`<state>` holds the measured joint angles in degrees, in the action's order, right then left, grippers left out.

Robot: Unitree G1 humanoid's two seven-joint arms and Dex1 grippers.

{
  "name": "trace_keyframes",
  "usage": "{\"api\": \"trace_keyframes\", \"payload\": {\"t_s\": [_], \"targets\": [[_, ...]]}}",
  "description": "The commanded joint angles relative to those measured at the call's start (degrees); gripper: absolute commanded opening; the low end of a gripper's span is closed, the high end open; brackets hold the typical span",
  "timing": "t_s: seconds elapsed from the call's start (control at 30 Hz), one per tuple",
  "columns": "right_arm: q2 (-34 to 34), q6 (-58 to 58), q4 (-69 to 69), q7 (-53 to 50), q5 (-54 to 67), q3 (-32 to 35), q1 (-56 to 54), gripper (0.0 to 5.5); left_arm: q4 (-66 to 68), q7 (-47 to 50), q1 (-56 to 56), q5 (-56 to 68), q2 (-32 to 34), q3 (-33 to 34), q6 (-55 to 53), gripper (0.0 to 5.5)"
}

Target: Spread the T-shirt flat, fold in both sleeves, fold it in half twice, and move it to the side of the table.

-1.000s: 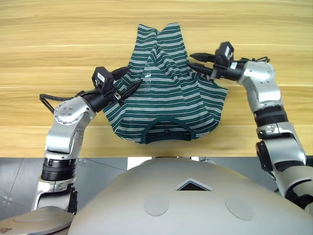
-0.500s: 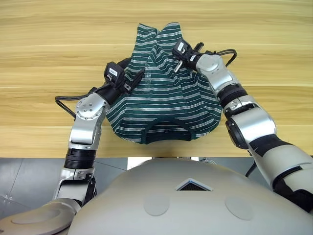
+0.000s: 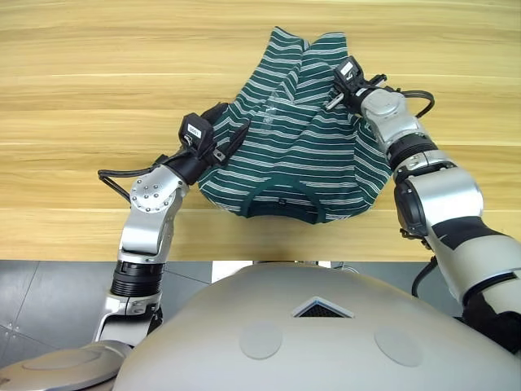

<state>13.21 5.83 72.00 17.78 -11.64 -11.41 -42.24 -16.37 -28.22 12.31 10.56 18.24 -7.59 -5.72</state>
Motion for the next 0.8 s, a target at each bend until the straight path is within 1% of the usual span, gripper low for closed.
{"api": "trace_keyframes", "payload": {"t_s": [0.03, 0.17, 0.23, 0.33, 0.37, 0.47, 0.53, 0.63, 0.7, 0.8], "targets": [[2.2, 1.5, -0.3, 3.3, -1.0, -0.3, 2.7, 0.03, -0.1, 0.5, -0.1, -0.5, -0.6, -0.7, -0.8, 2.67], [1.8, 5.6, -1.8, 5.5, -2.0, -1.6, 3.6, 0.03, 1.4, 0.4, -2.0, -0.5, -1.2, -0.8, -1.4, 2.67], [1.0, 7.2, -2.3, 4.4, -3.0, -2.3, 3.6, 0.03, 7.0, 1.3, -9.5, -0.8, -1.6, 1.0, -1.9, 2.67], [0.1, 7.3, -1.8, 2.3, -3.0, -1.9, 2.7, 0.03, 25.6, 5.0, -28.8, -3.7, -2.9, 3.0, -1.2, 2.67], [-0.2, 7.1, -1.5, 1.9, -3.0, -1.9, 2.3, 0.03, 34.3, 6.2, -35.9, -4.9, -3.5, 3.2, -0.2, 2.67], [-1.7, 6.8, -0.8, 1.1, -3.4, -2.4, 1.2, 0.03, 59.9, 10.8, -52.9, -11.9, -5.1, 0.1, 5.6, 2.67], [-2.6, 6.7, -0.5, 0.8, -3.7, -2.9, 0.7, 0.03, 71.7, 13.6, -59.6, -15.4, -6.5, -1.9, 8.2, 2.67], [-3.6, 6.6, -0.5, 0.4, -4.1, -3.4, 0.4, 0.03, 83.0, 16.3, -64.1, -19.4, -9.4, -4.5, 10.0, 2.67], [-4.0, 6.7, -0.5, 0.4, -4.2, -3.6, 0.3, 0.03, 87.5, 17.8, -65.0, -22.1, -11.1, -6.3, 11.3, 2.67], [-4.5, 6.7, -0.3, 0.2, -4.6, -3.5, 0.1, 0.03, 91.6, 18.7, -65.7, -23.6, -14.0, -6.2, 12.9, 2.67]]}}
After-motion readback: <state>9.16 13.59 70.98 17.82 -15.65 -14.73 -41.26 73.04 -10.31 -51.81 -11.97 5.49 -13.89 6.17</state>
